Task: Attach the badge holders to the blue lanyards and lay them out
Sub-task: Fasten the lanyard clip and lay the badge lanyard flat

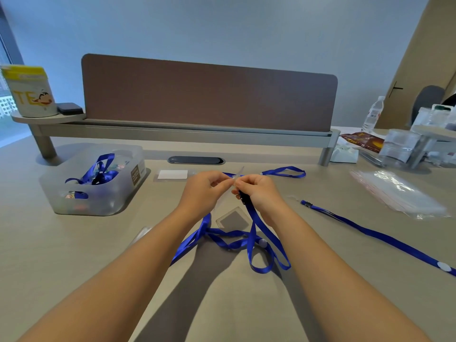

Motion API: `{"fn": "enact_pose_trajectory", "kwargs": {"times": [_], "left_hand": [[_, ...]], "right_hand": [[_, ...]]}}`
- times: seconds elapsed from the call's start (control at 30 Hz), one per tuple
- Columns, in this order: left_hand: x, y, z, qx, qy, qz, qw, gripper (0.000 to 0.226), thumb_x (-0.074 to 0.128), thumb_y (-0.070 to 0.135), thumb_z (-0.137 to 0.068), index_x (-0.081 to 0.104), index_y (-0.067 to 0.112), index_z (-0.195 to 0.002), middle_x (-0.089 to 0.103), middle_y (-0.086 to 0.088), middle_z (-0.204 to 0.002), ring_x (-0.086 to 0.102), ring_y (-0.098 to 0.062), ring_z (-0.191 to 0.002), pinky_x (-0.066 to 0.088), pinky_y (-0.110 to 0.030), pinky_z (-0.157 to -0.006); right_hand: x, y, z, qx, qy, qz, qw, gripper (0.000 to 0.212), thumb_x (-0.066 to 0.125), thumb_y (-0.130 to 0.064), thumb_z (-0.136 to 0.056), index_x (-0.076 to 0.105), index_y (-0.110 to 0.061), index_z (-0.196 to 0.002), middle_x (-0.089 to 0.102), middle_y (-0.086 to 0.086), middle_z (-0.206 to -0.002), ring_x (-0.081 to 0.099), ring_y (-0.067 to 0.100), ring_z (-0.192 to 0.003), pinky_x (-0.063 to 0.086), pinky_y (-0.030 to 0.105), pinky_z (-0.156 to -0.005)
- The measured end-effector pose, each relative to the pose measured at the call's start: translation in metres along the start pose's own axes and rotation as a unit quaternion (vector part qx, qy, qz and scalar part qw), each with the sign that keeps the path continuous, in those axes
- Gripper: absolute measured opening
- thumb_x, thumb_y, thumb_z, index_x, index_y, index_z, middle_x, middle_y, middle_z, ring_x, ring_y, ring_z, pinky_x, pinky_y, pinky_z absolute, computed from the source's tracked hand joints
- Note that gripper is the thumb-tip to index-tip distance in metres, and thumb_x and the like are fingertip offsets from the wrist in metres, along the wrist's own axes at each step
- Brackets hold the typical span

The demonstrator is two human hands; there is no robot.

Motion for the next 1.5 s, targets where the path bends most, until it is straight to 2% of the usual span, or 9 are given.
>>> {"fn": "enact_pose_trajectory", "kwargs": {"times": [0.37, 0.73, 0.83, 0.93, 1.07, 1.17, 1.23, 1.33, 1.5], "left_hand": [[-0.001, 0.001, -0.006, -0.013, 0.021, -0.052, 0.998, 0.019, 0.053, 0.019, -0.085, 0.064, 0.006, -0.092, 0.068, -0.016, -0.094, 0.053, -0.018, -0.08, 0.046, -0.035, -0.074], [0.001, 0.0, -0.009, -0.014, 0.043, -0.048, 0.998, 0.013, 0.052, 0.014, -0.085, 0.06, 0.004, -0.084, 0.063, -0.014, -0.086, 0.051, -0.019, -0.077, 0.044, -0.03, -0.066], [-0.001, 0.0, -0.008, -0.001, 0.026, 0.014, 1.0, 0.014, 0.054, 0.018, -0.084, 0.058, 0.007, -0.093, 0.056, -0.002, -0.087, 0.05, -0.015, -0.083, 0.04, -0.019, -0.066], [-0.003, -0.002, -0.007, 0.008, 0.007, 0.044, 0.999, 0.024, 0.06, 0.014, -0.081, 0.055, 0.011, -0.104, 0.052, 0.004, -0.096, 0.048, -0.012, -0.091, 0.041, -0.019, -0.072], [-0.014, -0.006, -0.01, 0.012, 0.077, 0.043, 0.996, 0.02, 0.05, 0.005, -0.085, 0.059, 0.008, -0.103, 0.06, -0.005, -0.096, 0.053, -0.02, -0.092, 0.042, -0.017, -0.069], [-0.027, -0.005, -0.014, 0.005, 0.137, 0.026, 0.99, 0.023, 0.047, 0.006, -0.087, 0.058, 0.006, -0.107, 0.061, -0.016, -0.109, 0.048, -0.019, -0.09, 0.042, -0.02, -0.065], [-0.034, -0.004, -0.016, 0.015, 0.157, -0.004, 0.988, 0.025, 0.047, 0.006, -0.087, 0.057, 0.005, -0.11, 0.061, -0.019, -0.111, 0.052, -0.025, -0.094, 0.044, -0.029, -0.073], [-0.039, -0.006, -0.018, 0.034, 0.153, -0.054, 0.986, 0.024, 0.047, 0.005, -0.087, 0.058, 0.003, -0.108, 0.061, -0.022, -0.105, 0.053, -0.032, -0.096, 0.041, -0.034, -0.076], [-0.027, -0.013, -0.023, 0.025, 0.131, -0.089, 0.987, 0.026, 0.047, 0.004, -0.087, 0.058, 0.006, -0.11, 0.06, -0.02, -0.102, 0.048, -0.026, -0.091, 0.035, -0.029, -0.074]], "right_hand": [[0.005, -0.003, 0.001, -0.042, -0.009, 0.041, 0.998, 0.024, 0.046, -0.008, -0.093, 0.062, 0.002, -0.107, 0.057, 0.01, -0.091, 0.052, 0.017, -0.087, 0.044, 0.015, -0.07], [0.007, -0.001, -0.005, -0.063, 0.005, 0.048, 0.997, 0.022, 0.045, -0.008, -0.092, 0.062, 0.002, -0.104, 0.053, -0.004, -0.07, 0.049, 0.004, -0.067, 0.043, 0.015, -0.066], [0.003, -0.006, -0.007, -0.043, -0.018, 0.013, 0.999, 0.017, 0.043, -0.009, -0.093, 0.06, -0.009, -0.094, 0.052, -0.002, -0.07, 0.048, 0.007, -0.064, 0.043, 0.017, -0.061], [-0.001, -0.012, -0.01, -0.018, -0.048, -0.044, 0.998, 0.02, 0.042, -0.012, -0.095, 0.055, -0.02, -0.082, 0.051, 0.001, -0.071, 0.047, 0.009, -0.056, 0.041, 0.018, -0.051], [0.001, -0.013, -0.009, -0.003, -0.097, -0.062, 0.993, 0.011, 0.048, -0.016, -0.093, 0.056, -0.02, -0.086, 0.052, 0.001, -0.071, 0.047, 0.008, -0.05, 0.04, 0.015, -0.043], [-0.001, -0.005, -0.008, 0.015, -0.108, -0.004, 0.994, 0.012, 0.058, -0.013, -0.086, 0.052, -0.016, -0.097, 0.056, 0.001, -0.072, 0.05, 0.01, -0.052, 0.042, 0.018, -0.049], [-0.005, 0.002, -0.007, 0.028, -0.111, 0.059, 0.992, 0.017, 0.057, -0.008, -0.086, 0.053, -0.009, -0.102, 0.056, 0.002, -0.069, 0.05, 0.011, -0.054, 0.041, 0.021, -0.053], [-0.014, 0.013, -0.011, 0.047, -0.083, 0.118, 0.988, 0.013, 0.049, -0.004, -0.088, 0.057, -0.004, -0.099, 0.053, 0.002, -0.065, 0.048, 0.011, -0.055, 0.04, 0.022, -0.057], [-0.028, 0.016, -0.028, 0.024, -0.014, 0.09, 0.996, 0.009, 0.047, -0.011, -0.091, 0.055, -0.007, -0.09, 0.05, 0.002, -0.064, 0.045, 0.011, -0.058, 0.04, 0.023, -0.059]]}}
Point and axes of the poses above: each hand's wrist, its own z-axis away from the middle knuckle, its own x-axis out of the palm, y = z × x, the point moved 6 cm from there along -z, towards the middle knuckle
